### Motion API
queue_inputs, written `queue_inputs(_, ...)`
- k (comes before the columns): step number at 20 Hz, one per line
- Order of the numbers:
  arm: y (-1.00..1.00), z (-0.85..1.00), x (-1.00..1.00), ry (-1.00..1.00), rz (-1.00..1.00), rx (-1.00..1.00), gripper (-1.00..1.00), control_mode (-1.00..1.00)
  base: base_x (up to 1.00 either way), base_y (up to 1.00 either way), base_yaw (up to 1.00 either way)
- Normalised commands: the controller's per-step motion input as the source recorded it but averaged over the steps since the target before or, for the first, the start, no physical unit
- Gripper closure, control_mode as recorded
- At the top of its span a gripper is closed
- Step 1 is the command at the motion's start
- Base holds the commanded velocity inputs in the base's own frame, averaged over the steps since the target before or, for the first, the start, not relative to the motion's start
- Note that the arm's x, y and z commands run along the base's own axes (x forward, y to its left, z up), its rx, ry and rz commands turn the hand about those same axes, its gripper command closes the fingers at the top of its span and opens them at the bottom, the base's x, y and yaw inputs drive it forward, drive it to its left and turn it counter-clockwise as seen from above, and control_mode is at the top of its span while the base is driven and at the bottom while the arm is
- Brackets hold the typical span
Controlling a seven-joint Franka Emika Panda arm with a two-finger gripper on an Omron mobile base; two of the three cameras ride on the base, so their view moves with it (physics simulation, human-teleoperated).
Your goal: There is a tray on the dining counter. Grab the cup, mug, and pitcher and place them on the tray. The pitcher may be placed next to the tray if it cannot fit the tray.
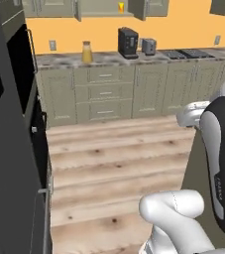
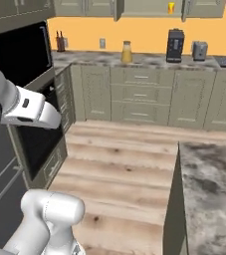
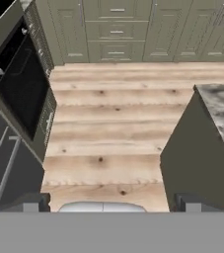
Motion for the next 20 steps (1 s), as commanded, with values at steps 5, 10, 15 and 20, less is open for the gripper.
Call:
queue_inputs(5,0.0,0.0,0.0,0.0,0.0,0.0,-1.0,1.0,1.0,-0.12,-0.04)
queue_inputs(10,0.0,0.0,0.0,0.0,0.0,0.0,-1.0,1.0,1.0,-0.03,-0.02)
queue_inputs(15,0.0,0.0,0.0,0.0,0.0,0.0,-1.0,1.0,1.0,-0.02,-0.02)
queue_inputs(20,0.0,0.0,0.0,0.0,0.0,0.0,-1.0,1.0,1.0,-0.09,-0.01)
